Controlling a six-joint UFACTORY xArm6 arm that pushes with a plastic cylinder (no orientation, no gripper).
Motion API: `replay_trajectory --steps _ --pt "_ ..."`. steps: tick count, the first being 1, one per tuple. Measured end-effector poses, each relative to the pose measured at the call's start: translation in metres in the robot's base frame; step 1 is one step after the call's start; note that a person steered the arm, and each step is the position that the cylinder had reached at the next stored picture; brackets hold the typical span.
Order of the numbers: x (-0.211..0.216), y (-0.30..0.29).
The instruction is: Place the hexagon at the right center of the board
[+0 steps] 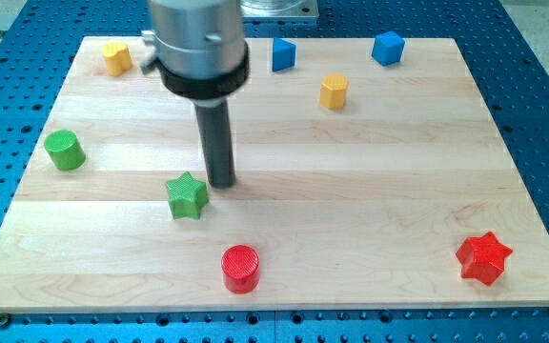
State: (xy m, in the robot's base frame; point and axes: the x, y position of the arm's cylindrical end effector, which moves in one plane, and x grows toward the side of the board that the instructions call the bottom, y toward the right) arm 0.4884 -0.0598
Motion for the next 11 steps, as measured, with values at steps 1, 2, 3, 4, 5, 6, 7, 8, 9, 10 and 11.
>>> replay_trajectory --steps 1,2,3,4,5,6,7,8,9,10,11 --pt "0.031 -0.111" --pt "0.022 -0.102" --pt "0.037 -0.035" --pt "0.059 -0.093" --pt "0.047 -0.13" --pt "-0.005 -0.137" --pt "-0.095 -0.047" --pt "-0.163 0.024" --pt "-0.167 0.11" --pt "-0.18 0.162" --pt "-0.184 0.195"
